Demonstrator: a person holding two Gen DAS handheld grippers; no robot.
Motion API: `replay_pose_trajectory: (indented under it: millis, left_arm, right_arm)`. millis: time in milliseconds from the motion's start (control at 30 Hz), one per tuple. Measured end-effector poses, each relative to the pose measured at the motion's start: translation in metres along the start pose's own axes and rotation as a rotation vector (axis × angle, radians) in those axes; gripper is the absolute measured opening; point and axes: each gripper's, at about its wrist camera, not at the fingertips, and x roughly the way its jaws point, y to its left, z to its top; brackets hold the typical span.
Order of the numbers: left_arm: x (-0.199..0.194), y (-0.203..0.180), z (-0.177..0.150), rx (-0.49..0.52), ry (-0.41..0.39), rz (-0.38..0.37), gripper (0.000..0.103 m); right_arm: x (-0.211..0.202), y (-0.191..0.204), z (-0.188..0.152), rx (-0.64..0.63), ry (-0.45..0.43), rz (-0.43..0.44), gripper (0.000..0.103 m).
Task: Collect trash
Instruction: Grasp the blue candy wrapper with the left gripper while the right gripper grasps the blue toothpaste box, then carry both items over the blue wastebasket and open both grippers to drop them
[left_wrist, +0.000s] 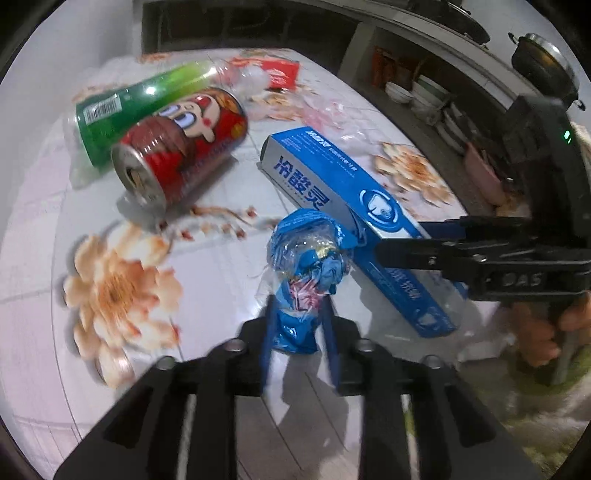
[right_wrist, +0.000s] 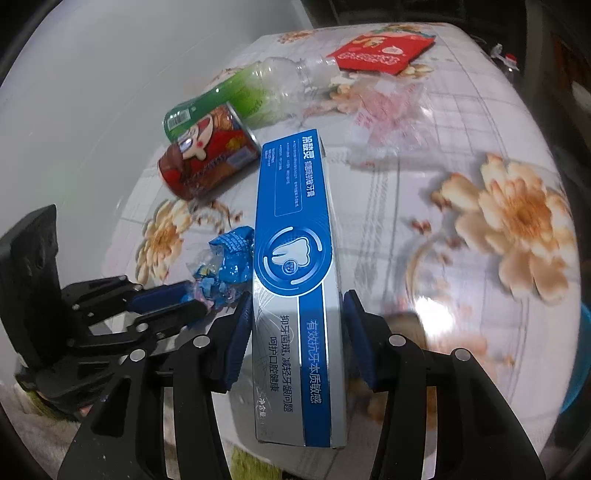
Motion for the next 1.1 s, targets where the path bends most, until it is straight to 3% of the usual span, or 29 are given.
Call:
replay_pose_trajectory:
  millis: [67, 200, 267, 367, 600, 833, 1100]
  left_arm:
    - [-0.008, -0.002, -0.003, 0.005, -0.014, -0.001, 0.053]
    - [-0.016, -0.011, -0.001, 0.075, -0.066, 0.015, 0.064]
    - [-0.010, -0.014, 0.002, 0.113, -0.057, 0.037, 0.065]
    - [0.006, -0.021, 0.008, 0.167, -0.036, 0.077, 0.065]
    - [0.025, -0.014, 0.018, 0.137, -0.028, 0.096, 0.064]
    - [0.027, -0.014, 0.020, 0.150, -0.052, 0.124, 0.047]
    - [0.023, -0.010, 0.021, 0.115, -0.057, 0.105, 0.035]
  right_arm:
    - [-0.006, -0.002, -0.009, 0.012, 0.008, -0.011, 0.047]
    - [-0.014, -0.008, -0.020, 0.031, 0.014, -0.032, 0.048]
    - [-0.017, -0.008, -0.021, 0.021, -0.002, -0.062, 0.054]
    - [-0.018, -0.007, -0.017, 0.017, -0.024, -0.071, 0.064]
    - [-0.012, -0.011, -0.006, 0.020, -0.038, -0.074, 0.066]
    - [0.003, -0.009, -0.001, 0.006, -0.015, -0.090, 0.066]
    - [0.003, -0.012, -0.001, 0.018, -0.015, -0.090, 0.047]
